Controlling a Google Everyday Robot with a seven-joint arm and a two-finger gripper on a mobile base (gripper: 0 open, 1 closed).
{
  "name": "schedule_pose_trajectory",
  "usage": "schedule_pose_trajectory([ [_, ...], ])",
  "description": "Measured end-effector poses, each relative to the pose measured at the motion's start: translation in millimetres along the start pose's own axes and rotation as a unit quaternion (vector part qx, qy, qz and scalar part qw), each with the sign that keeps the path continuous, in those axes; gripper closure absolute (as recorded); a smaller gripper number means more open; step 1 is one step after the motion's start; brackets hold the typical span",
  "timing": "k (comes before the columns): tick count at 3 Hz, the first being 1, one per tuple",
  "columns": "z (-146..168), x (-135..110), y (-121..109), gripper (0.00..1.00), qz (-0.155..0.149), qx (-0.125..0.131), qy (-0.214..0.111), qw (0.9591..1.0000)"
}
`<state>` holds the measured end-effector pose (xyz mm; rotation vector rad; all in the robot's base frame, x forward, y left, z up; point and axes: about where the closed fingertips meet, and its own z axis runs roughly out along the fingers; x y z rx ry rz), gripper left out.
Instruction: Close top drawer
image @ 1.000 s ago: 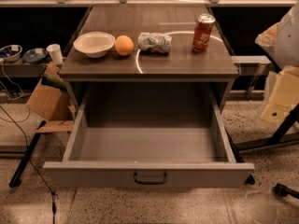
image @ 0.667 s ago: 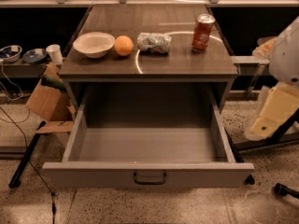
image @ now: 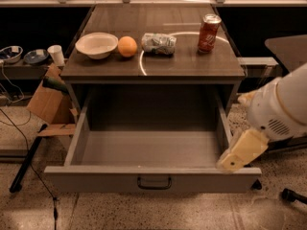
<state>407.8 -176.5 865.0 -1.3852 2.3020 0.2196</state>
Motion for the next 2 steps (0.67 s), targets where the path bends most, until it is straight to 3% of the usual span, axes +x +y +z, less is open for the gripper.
schedule_pose_trajectory([
  [1, 40.3, 13.6, 15.4, 0.00, 0.037, -0.032, -0.015, 0.9987],
  [2, 66.7, 24.9, 31.6, 0.00, 0.056, -0.050, -0.027, 0.9968],
])
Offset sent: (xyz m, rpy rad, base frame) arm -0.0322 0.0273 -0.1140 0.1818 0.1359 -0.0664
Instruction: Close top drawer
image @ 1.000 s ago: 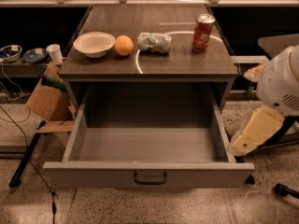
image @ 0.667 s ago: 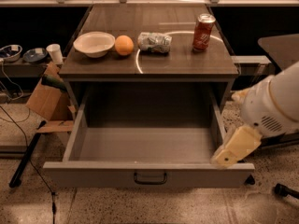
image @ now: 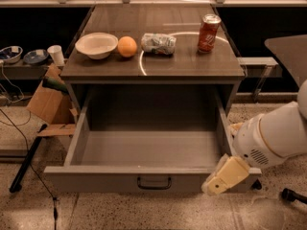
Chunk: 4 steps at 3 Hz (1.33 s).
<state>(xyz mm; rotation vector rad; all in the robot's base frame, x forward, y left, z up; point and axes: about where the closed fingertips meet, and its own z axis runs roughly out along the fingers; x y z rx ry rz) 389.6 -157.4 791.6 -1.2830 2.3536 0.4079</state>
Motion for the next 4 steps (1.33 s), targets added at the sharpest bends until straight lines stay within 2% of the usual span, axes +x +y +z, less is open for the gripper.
schedule_pose_trajectory([
  [1, 32.6, 12.4, 14.8, 0.00, 0.001, -0.017, -0.007, 0.9998],
  [2, 50.6, 21.7, 22.5, 0.00, 0.007, -0.027, -0.002, 0.9996],
  [3, 52.2, 30.9, 27.8, 0.18, 0.011, -0.020, -0.009, 0.9997],
  [4, 46.0, 38.7, 29.0, 0.41, 0.015, -0.010, -0.021, 0.9996],
])
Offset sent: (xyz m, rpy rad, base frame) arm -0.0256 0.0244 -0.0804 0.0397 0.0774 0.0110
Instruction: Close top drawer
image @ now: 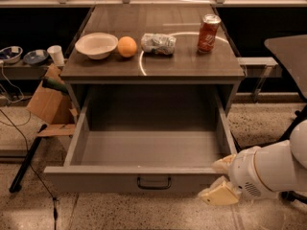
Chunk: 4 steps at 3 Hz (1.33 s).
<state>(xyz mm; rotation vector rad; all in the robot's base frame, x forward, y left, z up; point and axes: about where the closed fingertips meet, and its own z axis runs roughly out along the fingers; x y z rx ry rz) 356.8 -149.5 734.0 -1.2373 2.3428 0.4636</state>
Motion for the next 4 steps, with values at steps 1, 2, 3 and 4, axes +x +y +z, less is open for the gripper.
schedule_pose_trajectory([
  [1, -4.4, 1.3, -1.1, 0.72, -0.001, 0.005, -0.008, 1.0000],
  [2, -4.4, 1.3, -1.1, 0.95, -0.001, 0.005, -0.008, 1.0000],
  [3, 23.4, 3.2, -3.3, 1.00, -0.010, -0.004, -0.009, 0.9999],
  [4, 62.4, 9.1, 0.8, 1.00, -0.030, -0.014, -0.014, 0.9994],
])
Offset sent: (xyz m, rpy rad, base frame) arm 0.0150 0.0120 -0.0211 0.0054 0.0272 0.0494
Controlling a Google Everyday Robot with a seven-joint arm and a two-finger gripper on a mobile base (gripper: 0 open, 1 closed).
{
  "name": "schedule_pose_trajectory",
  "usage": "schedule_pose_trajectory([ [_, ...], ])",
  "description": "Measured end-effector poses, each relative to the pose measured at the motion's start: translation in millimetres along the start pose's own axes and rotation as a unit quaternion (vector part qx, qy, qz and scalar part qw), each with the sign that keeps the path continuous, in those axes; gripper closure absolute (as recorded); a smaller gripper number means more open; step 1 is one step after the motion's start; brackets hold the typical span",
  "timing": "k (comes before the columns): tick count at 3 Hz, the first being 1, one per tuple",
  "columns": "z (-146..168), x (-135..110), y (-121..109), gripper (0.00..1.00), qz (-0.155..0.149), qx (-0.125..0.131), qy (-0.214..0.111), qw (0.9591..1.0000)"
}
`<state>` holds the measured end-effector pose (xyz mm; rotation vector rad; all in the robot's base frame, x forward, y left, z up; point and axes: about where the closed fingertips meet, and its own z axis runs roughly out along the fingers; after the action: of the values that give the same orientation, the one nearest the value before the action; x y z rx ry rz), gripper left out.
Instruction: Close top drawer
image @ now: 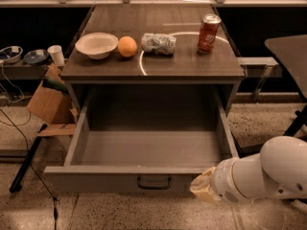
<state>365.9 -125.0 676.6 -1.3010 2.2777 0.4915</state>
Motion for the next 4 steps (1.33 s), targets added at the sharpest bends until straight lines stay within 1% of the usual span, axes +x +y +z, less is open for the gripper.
schedule_pose_trajectory([
  [1, 17.2, 6.7, 2.3, 1.00, -0.008, -0.005, -0.002, 1.0000],
  [2, 25.7, 6.1, -2.2, 0.81, -0.018, -0.005, -0.001, 0.9998],
  [4, 33.8, -8.6, -17.9, 0.35, -0.046, -0.006, -0.001, 0.9989],
])
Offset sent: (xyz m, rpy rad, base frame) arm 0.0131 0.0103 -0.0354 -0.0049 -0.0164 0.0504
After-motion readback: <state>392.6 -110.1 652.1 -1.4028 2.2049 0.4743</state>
